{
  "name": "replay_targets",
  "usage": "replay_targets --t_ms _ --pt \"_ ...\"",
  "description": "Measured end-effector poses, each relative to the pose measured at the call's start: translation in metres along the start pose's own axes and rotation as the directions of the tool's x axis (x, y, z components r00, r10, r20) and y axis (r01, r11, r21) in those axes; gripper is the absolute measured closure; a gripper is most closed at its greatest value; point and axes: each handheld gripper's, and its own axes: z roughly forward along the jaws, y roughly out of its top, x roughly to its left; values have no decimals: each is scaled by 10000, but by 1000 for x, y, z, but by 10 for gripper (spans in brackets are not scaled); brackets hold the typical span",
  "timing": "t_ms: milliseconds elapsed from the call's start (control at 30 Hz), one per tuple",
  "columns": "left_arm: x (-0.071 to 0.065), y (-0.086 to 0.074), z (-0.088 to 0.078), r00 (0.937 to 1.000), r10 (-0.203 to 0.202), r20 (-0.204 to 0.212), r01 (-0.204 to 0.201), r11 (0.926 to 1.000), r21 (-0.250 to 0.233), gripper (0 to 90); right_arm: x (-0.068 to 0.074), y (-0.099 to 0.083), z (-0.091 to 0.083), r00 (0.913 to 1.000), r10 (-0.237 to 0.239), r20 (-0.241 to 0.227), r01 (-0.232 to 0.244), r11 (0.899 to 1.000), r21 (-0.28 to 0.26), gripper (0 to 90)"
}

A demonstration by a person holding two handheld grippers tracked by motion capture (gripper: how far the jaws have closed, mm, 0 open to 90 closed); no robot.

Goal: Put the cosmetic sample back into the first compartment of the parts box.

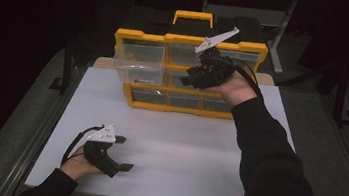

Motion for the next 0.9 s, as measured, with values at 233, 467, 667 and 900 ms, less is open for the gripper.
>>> replay_targets --t_ms 233,467,667,900 --pt "1 0 0 10000 -11 -7 11 10000 5 0 1 -32 6 9999 149 40 -148 9994 -298 386" --pt "1 0 0 10000 19 -37 -19 10000 50 0 2 -64 16 9988 494 57 -491 9980 -391 275" --pt "1 0 0 10000 27 -49 -26 10000 67 0 9 -88 23 9970 725 273 -711 9963 -478 193" --pt "1 0 0 10000 21 -41 -20 10000 80 0 16 -113 30 9945 892 545 -864 9949 -518 132"
